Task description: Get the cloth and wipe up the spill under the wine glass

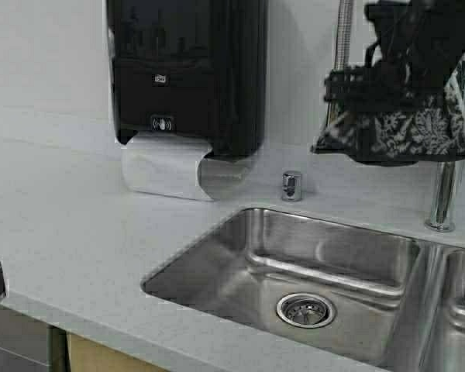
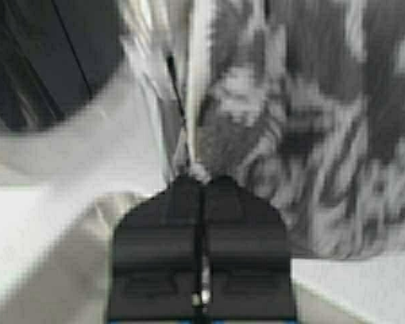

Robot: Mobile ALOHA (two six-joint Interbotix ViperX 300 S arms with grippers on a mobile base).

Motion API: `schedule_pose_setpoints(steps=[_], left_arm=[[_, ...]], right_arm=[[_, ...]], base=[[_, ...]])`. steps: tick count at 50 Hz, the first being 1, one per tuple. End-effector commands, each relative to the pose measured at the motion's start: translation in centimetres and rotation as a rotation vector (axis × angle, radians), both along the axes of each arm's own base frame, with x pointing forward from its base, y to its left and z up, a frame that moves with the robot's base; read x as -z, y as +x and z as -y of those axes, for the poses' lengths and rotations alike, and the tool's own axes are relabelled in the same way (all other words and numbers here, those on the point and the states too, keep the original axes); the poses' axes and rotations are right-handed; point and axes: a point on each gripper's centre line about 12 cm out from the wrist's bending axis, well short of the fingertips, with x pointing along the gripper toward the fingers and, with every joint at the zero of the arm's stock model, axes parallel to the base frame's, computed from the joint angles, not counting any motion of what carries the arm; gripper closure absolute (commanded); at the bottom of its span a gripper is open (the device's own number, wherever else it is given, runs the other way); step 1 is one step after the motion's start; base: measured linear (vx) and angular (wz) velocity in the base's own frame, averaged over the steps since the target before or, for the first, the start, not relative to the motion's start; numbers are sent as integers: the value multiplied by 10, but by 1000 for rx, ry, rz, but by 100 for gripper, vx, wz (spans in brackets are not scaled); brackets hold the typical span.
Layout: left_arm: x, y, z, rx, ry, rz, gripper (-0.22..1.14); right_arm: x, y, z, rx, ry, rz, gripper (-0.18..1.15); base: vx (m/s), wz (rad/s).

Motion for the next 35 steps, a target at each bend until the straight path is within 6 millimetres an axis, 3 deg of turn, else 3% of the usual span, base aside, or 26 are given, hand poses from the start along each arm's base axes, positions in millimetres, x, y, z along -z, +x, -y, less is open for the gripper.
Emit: schedule_pose_setpoints(steps=[1,20,29,35], left_arm=[[-3,1,0,-3,-3,6,89],[1,2,-1,-2,-12,-9,89],[2,2,-1,-2,-14,-12,89],[3,2,-1,-2,-12,-15,89]], right_arm=[[-74,-12,-6,-28,26,162,91],[-256,-49,-25,-119,58,477,91],[-315,-60,-31,-145,48,568,91],[-338,-69,-37,-168,39,605,91]], base=[[0,0],[-2,0],[-6,-2],[-9,-6]])
